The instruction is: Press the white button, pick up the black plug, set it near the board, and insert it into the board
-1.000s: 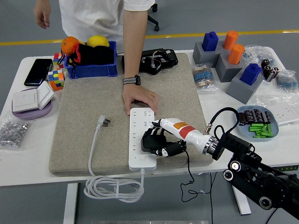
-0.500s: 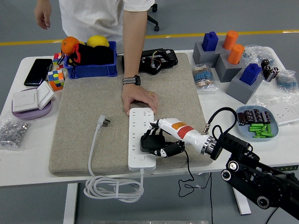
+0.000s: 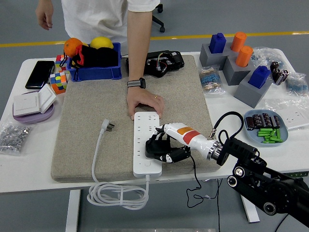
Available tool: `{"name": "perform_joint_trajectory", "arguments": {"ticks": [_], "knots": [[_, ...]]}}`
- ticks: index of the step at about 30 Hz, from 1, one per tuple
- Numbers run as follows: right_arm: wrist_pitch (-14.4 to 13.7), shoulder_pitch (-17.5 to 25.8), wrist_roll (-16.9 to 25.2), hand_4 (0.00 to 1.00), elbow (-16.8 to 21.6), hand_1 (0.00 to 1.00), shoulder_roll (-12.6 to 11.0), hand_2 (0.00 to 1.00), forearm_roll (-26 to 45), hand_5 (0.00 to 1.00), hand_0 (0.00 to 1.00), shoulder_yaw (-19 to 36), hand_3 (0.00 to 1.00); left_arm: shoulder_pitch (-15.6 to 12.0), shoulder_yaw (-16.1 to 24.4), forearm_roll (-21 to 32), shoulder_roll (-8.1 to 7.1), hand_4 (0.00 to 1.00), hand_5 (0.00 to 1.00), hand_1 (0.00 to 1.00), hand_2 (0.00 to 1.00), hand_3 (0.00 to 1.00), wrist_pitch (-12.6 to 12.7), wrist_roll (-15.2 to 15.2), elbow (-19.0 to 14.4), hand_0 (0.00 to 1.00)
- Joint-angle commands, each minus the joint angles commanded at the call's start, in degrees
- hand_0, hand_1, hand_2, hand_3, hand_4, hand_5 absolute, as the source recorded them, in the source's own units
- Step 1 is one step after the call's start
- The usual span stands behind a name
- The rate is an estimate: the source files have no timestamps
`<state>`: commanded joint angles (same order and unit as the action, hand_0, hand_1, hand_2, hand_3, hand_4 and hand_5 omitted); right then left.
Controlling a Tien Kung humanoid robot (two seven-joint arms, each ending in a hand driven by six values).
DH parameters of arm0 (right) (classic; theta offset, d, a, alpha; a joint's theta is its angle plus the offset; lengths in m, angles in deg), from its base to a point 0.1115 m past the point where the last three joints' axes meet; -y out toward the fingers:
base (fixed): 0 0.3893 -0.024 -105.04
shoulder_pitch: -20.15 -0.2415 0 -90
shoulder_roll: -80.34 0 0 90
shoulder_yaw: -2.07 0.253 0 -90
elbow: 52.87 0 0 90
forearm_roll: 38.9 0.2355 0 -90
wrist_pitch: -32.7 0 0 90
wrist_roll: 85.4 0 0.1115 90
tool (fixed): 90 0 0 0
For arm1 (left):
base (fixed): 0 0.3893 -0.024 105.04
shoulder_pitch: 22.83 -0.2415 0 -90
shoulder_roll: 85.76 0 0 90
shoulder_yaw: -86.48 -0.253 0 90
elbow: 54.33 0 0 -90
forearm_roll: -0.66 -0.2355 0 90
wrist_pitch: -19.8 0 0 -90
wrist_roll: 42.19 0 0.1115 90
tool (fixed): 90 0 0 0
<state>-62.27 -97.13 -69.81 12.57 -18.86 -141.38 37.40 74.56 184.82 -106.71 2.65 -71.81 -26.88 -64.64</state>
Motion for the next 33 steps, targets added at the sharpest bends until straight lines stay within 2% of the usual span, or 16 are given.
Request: {"name": "perform_joint_trajectory", "arguments": {"ticks": [11, 12, 17, 18, 23, 24, 29, 30, 33], "knots": [[0.0, 0.4, 0.4, 0.734, 0.4, 0.266, -0.1, 0.347, 0.0, 0.002, 0.339, 0.3, 0.567, -0.2, 0.1, 0.1, 0.11, 0.560, 0.255, 0.509, 0.505, 0.589, 0.0, 0.0, 0.0, 0.481], [0.1, 0.4, 0.5, 0.738, 0.5, 0.316, -0.1, 0.361, 0.0, 0.002, 0.359, 0.5, 0.573, -0.2, 0.1, 0.1, 0.13, 0.560, 0.256, 0.506, 0.504, 0.589, 0.0, 0.0, 0.0, 0.481], [1.2, 0.4, 0.9, 0.738, 0.6, 0.316, -0.1, 0.361, 1.2, 0.002, 0.359, 1.0, 0.573, -0.3, 0.1, 0.1, 0.22, 0.560, 0.256, 0.506, 0.504, 0.589, 0.0, 0.0, 0.0, 0.481], [1.3, 0.4, 0.9, 0.785, 0.6, 0.490, -0.2, 0.528, 1.4, 0.002, 0.485, 1.1, 0.621, -0.3, 0.1, 0.1, 0.22, 0.560, 0.255, 0.509, 0.504, 0.589, 0.0, 0.0, 0.0, 0.481], [1.5, 0.5, 1.2, 0.785, 0.8, 0.490, -0.1, 0.528, 2.1, 0.002, 0.485, 1.3, 0.621, -0.2, 0.1, 0.2, 0.26, 0.560, 0.255, 0.509, 0.504, 0.589, 0.0, 0.0, 0.0, 0.481], [1.5, 0.5, 1.2, 0.880, 0.9, 0.547, -0.1, 0.572, 2.2, 0.002, 0.549, 1.4, 0.698, -0.2, 0.2, 0.1, 0.26, 0.560, 0.255, 0.509, 0.504, 0.589, 0.0, 0.0, 0.0, 0.481], [2.3, 0.5, 0.8, 0.880, 1.5, 0.547, -0.1, 0.572, 2.7, 0.002, 0.549, 2.0, 0.698, -0.2, 0.2, 0.0, 0.28, 0.560, 0.255, 0.509, 0.504, 0.589, 0.0, 0.0, 0.0, 0.481], [2.5, 0.5, 0.7, 0.939, 1.7, 0.599, -0.1, 0.596, 2.7, 0.039, 0.571, 2.1, 0.745, -0.2, 0.2, 0.1, 0.28, 0.560, 0.255, 0.509, 0.505, 0.590, 0.0, 0.0, 0.0, 0.481], [3.0, 0.5, 0.5, 0.939, 2.2, 0.599, -0.1, 0.596, 2.8, 0.039, 0.571, 2.4, 0.745, -0.3, 0.3, 0.0, 0.29, 0.560, 0.255, 0.509, 0.505, 0.590, 0.0, 0.0, 0.0, 0.481]]}}
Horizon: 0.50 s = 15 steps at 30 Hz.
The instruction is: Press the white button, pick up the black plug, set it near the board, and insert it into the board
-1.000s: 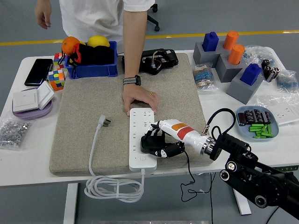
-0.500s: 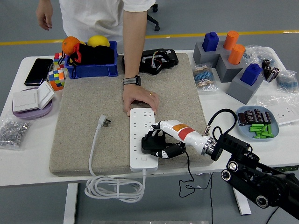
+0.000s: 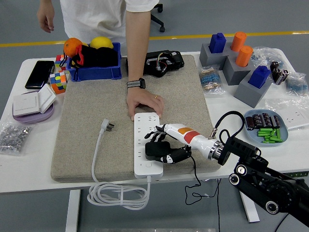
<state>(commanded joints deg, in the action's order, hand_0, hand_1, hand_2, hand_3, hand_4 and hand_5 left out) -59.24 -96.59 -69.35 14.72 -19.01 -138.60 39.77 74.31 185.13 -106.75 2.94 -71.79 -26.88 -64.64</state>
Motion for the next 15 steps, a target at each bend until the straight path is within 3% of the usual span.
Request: {"name": "perform_joint_trajectory", "arguments": {"ticks": [2, 3, 8, 9, 14, 15], "knots": [[0.7, 0.0, -0.3, 0.939, 0.2, 0.599, 0.0, 0.596, 0.3, 0.039, 0.571, 0.3, 0.745, 0.0, 0.0, 0.0, -0.01, 0.560, 0.255, 0.509, 0.505, 0.590, 0.0, 0.0, 0.0, 0.481], [1.0, 0.0, -0.4, 0.998, 0.3, 0.685, 0.0, 0.679, 0.3, 0.158, 0.655, 0.4, 0.784, 0.0, 0.0, 0.0, -0.01, 0.560, 0.256, 0.508, 0.503, 0.589, 0.0, 0.0, 0.0, 0.480], [2.5, 0.1, -1.2, 0.998, 0.7, 0.685, 0.0, 0.679, 0.6, 0.158, 0.655, 0.8, 0.784, 0.0, -0.1, 0.1, 0.02, 0.560, 0.256, 0.508, 0.503, 0.589, 0.0, 0.0, 0.0, 0.480], [2.8, 0.2, -1.4, 0.998, 0.9, 0.761, 0.0, 0.755, 0.6, 0.294, 0.765, 1.0, 0.824, 0.0, -0.1, 0.1, 0.04, 0.560, 0.256, 0.507, 0.503, 0.589, 0.0, 0.0, 0.0, 0.479], [4.1, 0.5, -1.8, 0.998, 2.0, 0.761, 0.0, 0.755, 0.3, 0.294, 0.765, 2.1, 0.824, 0.0, -0.1, 0.2, 0.09, 0.560, 0.256, 0.507, 0.503, 0.589, 0.0, 0.0, 0.0, 0.479], [4.2, 0.5, -1.8, 0.998, 2.2, 0.865, 0.0, 0.844, 0.3, 0.361, 0.875, 2.3, 0.873, 0.1, -0.1, 0.2, 0.09, 0.559, 0.256, 0.509, 0.502, 0.589, 0.0, 0.0, 0.0, 0.481]]}}
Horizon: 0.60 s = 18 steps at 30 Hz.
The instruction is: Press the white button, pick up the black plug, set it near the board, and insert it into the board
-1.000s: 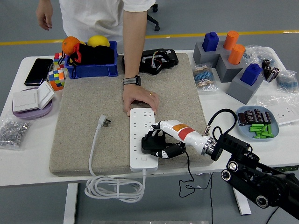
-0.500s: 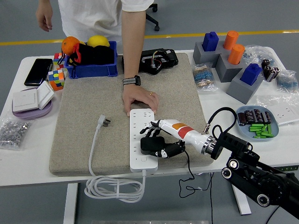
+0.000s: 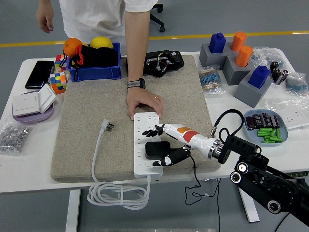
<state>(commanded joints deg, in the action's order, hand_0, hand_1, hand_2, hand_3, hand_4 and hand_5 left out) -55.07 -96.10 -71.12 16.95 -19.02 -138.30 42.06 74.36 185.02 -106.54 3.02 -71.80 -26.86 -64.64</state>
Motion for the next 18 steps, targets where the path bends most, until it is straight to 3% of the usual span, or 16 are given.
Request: {"name": "perform_joint_trajectory", "arguments": {"ticks": [5, 6, 8, 17, 18], "knots": [[0.7, 0.6, -0.1, 0.998, 2.0, 0.865, -0.1, 0.844, -0.3, 0.361, 0.875, 2.2, 0.873, 0.0, 0.1, -0.2, -0.05, 0.559, 0.256, 0.509, 0.502, 0.589, 0.0, 0.0, 0.0, 0.481], [0.9, 0.9, -0.2, 0.998, 2.7, 0.888, -0.2, 0.860, -0.4, 0.418, 0.905, 2.9, 0.879, 0.0, 0.1, -0.2, -0.06, 0.559, 0.255, 0.508, 0.501, 0.588, 0.0, 0.0, 0.0, 0.481], [1.1, 1.2, -0.4, 0.998, 3.6, 0.888, -0.3, 0.860, -0.4, 0.418, 0.905, 3.8, 0.879, 0.0, 0.0, -0.1, -0.06, 0.559, 0.255, 0.508, 0.501, 0.588, 0.0, 0.0, 0.0, 0.481], [2.0, 7.0, -1.2, 0.998, 10.1, 0.897, -3.2, 0.864, -0.7, 0.455, 0.917, 15.5, 0.884, -0.1, 0.2, 0.0, -0.09, 0.559, 0.255, 0.508, 0.502, 0.589, 0.0, -0.1, 0.0, 0.481], [2.0, 7.7, -1.3, 0.998, 10.3, 0.901, -3.5, 0.866, -0.7, 0.516, 0.929, 16.9, 0.885, -0.1, 0.2, 0.0, -0.10, 0.560, 0.256, 0.506, 0.502, 0.588, 0.0, -0.1, 0.0, 0.480]]}}
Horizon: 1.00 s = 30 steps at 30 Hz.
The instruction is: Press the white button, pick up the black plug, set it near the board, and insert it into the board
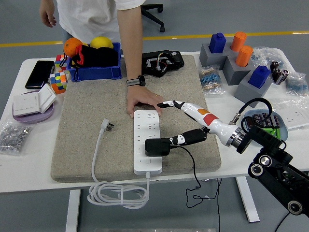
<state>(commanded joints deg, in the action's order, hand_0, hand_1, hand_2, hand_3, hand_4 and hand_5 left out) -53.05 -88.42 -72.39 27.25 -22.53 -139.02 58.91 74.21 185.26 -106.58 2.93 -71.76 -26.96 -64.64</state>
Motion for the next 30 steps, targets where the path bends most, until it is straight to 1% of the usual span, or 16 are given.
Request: {"name": "perform_joint_trajectory", "arguments": {"ticks": [1, 6, 11, 12, 17, 18, 22, 30], "knots": [[0.0, 0.5, 0.0, 0.998, 0.1, 0.901, -0.2, 0.866, 0.0, 0.516, 0.929, 1.0, 0.885, 0.0, 0.0, 0.0, -0.01, 0.560, 0.256, 0.506, 0.502, 0.588, 0.0, 0.0, 0.0, 0.480], [0.8, 4.8, -0.8, 0.998, -0.1, 0.902, -1.6, 0.865, 0.9, 0.526, 0.930, 9.2, 0.884, 0.2, -0.1, 0.3, 0.00, 0.560, 0.256, 0.507, 0.502, 0.589, 0.1, -0.1, 0.0, 0.480], [1.0, 8.2, -1.3, 0.998, 0.3, 0.902, -1.5, 0.865, 0.5, 0.526, 0.930, 16.1, 0.884, 0.4, -0.2, 0.6, 0.08, 0.560, 0.256, 0.507, 0.502, 0.589, 0.1, -0.2, 0.0, 0.480], [0.9, 8.6, -1.3, 0.998, 0.4, 0.901, -1.4, 0.863, 0.5, 0.581, 0.935, 17.2, 0.885, 0.5, -0.3, 0.6, 0.09, 0.560, 0.256, 0.507, 0.502, 0.588, 0.1, -0.2, 0.0, 0.480], [1.4, 12.3, -2.3, 0.998, 1.1, 0.901, -0.4, 0.863, 0.4, 0.581, 0.935, 23.9, 0.885, 0.5, -0.4, 1.0, 0.25, 0.560, 0.256, 0.507, 0.502, 0.588, 0.2, -0.3, 0.0, 0.480], [1.4, 12.9, -2.4, 0.998, 1.3, 0.899, -0.2, 0.859, 0.2, 0.642, 0.935, 25.2, 0.885, 0.5, -0.4, 1.1, 0.30, 0.560, 0.256, 0.507, 0.502, 0.588, 0.2, -0.3, 0.0, 0.480], [1.3, 14.9, -2.8, 0.998, 2.0, 0.899, 0.7, 0.859, -0.1, 0.642, 0.935, 29.8, 0.885, 0.5, -0.3, 1.0, 0.43, 0.560, 0.256, 0.507, 0.502, 0.588, 0.2, -0.2, 0.0, 0.480], [1.4, 16.8, -3.3, 0.998, 3.4, 0.890, 2.9, 0.851, -0.6, 0.626, 0.932, 37.1, 0.882, 0.9, -1.1, 1.3, 0.53, 0.560, 0.257, 0.507, 0.501, 0.588, 0.1, -0.4, 0.0, 0.480]]}}
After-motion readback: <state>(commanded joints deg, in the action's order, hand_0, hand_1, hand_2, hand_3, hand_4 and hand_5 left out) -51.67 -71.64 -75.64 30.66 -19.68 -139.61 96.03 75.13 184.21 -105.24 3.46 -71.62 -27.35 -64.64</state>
